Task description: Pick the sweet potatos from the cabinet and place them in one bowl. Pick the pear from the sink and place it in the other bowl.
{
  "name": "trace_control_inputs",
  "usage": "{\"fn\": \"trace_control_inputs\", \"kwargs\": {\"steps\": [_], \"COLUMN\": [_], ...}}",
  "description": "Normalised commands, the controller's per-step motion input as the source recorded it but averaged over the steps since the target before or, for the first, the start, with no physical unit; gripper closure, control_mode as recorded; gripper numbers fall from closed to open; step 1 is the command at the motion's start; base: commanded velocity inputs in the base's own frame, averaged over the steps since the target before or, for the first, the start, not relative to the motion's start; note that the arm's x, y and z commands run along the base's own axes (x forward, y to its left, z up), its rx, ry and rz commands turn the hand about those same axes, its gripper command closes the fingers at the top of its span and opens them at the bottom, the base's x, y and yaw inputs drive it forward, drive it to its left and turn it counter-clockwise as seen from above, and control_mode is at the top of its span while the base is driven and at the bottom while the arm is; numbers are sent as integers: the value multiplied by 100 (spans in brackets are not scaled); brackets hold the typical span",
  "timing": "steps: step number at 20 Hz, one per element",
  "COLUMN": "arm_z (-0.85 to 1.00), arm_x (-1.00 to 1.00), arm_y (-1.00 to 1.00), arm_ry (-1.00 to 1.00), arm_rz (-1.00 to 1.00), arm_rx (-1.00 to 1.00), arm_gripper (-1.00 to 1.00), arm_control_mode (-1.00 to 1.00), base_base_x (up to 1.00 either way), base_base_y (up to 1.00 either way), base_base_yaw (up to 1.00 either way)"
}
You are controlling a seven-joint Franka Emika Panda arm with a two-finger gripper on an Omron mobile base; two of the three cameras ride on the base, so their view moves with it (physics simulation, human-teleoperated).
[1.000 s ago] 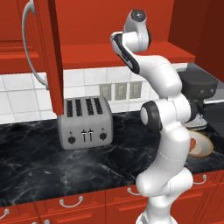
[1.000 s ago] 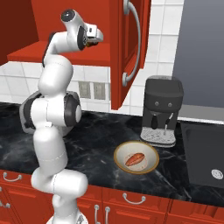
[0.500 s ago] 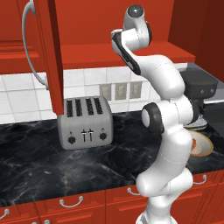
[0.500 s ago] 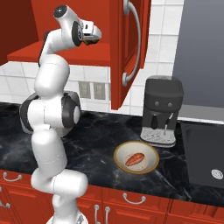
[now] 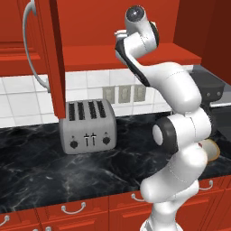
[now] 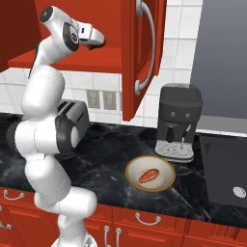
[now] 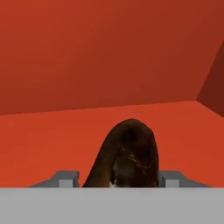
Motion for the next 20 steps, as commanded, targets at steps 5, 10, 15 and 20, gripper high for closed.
{"fn": "trace_control_inputs", "kwargs": {"steps": [5, 10, 15, 20], "arm_z": [10, 10, 4, -1], "arm_x": [-86, -100, -100, -100], "arm_y": [-7, -14, -9, -3], "arm_ry": [-8, -5, -5, -4], "arm_rz": [-9, -8, -4, -1], "arm_rx": [0, 0, 1, 0], "arm_gripper": [100, 100, 100, 100], "arm_control_mode": [-100, -100, -100, -100], "base_base_x": [0, 0, 0, 0], "base_base_y": [0, 0, 0, 0], "base_base_yaw": [0, 0, 0, 0]}}
